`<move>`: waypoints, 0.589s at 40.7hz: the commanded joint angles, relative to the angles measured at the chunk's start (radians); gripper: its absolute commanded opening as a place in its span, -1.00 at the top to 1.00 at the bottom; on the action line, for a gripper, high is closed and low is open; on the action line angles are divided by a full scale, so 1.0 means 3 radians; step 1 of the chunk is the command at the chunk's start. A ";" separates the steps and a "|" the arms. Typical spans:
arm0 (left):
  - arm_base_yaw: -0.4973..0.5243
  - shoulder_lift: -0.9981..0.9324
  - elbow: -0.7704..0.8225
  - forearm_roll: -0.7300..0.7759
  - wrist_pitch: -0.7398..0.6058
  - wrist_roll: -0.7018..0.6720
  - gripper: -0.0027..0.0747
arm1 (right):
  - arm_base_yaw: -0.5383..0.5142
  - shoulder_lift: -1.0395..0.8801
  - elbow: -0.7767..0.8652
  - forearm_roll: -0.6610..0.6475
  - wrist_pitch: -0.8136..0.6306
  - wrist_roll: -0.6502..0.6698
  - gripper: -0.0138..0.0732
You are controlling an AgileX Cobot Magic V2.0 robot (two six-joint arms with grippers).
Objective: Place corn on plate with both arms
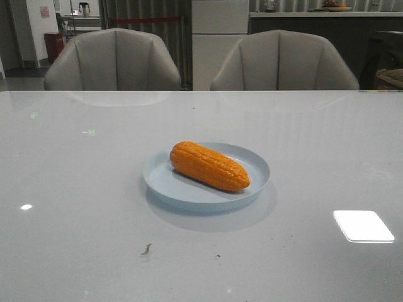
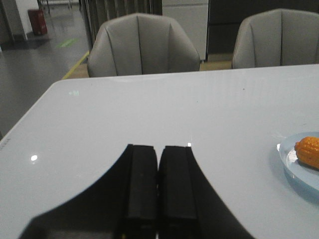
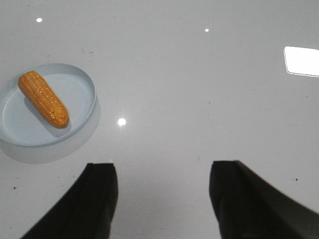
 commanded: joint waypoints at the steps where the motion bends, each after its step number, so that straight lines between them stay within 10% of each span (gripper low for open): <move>1: 0.0004 -0.0384 0.0126 0.0003 -0.0340 -0.0002 0.69 | -0.0020 -0.0002 -0.0095 0.0048 -0.0220 0.0004 -0.49; 13: 0.0004 -0.0297 0.0685 -0.0218 -0.1077 -0.0002 0.69 | -0.0020 0.0011 -0.0095 0.0048 -0.0198 0.0004 -0.49; 24: 0.0004 -0.0297 0.0685 -0.0219 -0.0839 -0.0002 0.69 | -0.0020 0.0011 -0.0095 0.0048 -0.0198 0.0004 -0.49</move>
